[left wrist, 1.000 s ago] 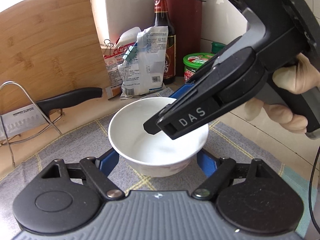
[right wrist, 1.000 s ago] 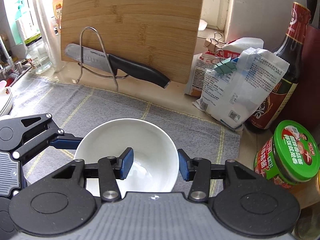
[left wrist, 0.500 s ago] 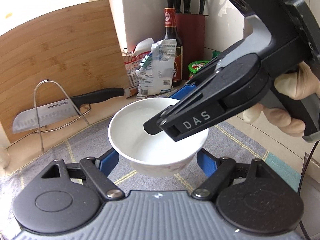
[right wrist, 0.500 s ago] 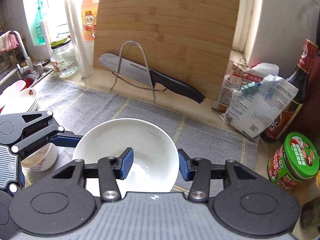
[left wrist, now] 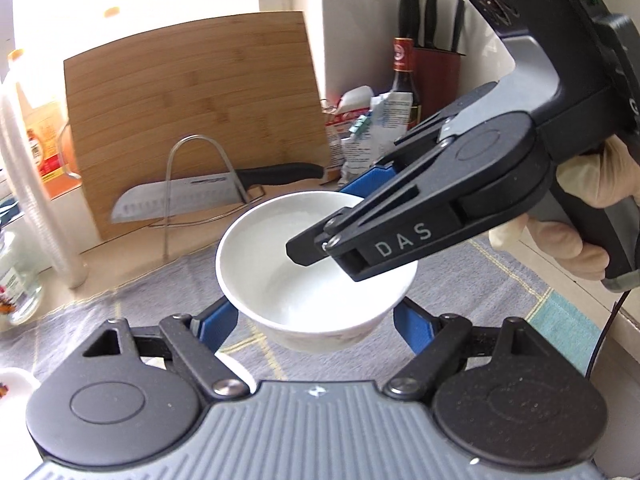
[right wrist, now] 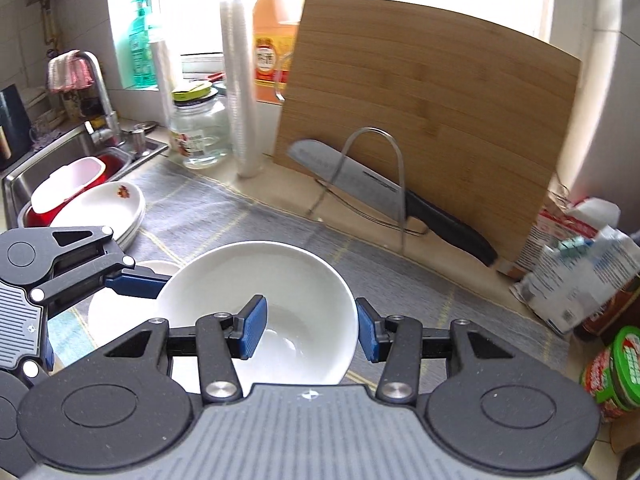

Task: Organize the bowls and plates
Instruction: 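Lift the pink-flowered bowl with both grippers toward the bowl stack, then carry the held bowl over the bowl stack and lower it on top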

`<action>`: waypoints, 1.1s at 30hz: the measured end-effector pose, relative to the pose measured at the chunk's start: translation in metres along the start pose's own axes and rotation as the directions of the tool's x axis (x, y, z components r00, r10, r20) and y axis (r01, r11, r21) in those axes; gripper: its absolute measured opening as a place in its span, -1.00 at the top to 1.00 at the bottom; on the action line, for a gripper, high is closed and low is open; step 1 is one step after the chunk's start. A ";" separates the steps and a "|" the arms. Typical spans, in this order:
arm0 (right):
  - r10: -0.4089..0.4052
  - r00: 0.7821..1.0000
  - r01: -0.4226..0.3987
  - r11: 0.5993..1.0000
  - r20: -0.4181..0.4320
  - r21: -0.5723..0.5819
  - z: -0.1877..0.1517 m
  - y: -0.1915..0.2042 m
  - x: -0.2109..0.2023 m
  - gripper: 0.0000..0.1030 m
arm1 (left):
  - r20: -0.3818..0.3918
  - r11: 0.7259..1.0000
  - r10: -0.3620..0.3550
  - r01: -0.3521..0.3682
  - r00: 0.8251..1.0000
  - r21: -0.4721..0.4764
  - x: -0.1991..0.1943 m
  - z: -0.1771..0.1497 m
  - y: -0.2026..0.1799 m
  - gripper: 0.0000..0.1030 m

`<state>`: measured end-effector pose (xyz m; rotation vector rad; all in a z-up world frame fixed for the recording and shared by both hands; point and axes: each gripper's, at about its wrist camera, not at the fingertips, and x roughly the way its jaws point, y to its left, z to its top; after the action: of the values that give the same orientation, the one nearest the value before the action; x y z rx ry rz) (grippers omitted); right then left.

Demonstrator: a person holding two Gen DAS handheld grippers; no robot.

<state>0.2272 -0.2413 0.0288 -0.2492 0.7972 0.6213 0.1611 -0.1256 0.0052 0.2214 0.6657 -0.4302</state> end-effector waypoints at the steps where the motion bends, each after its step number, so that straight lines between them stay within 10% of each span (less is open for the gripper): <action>1: 0.008 1.000 -0.008 1.000 0.000 -0.007 0.003 0.005 0.002 -0.03 | -0.001 1.000 0.010 -0.010 1.000 -0.005 -0.003 -0.002 0.004 -0.64; 33: 0.141 0.987 -0.150 0.982 -0.080 -0.115 0.027 0.088 0.063 -0.03 | -0.074 0.984 0.089 -0.100 0.993 -0.150 -0.037 -0.050 0.064 -0.64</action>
<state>0.2238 -0.1323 0.0028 -0.3273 0.8525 0.8040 0.1366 -0.0404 -0.0054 0.1209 0.7471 -0.2796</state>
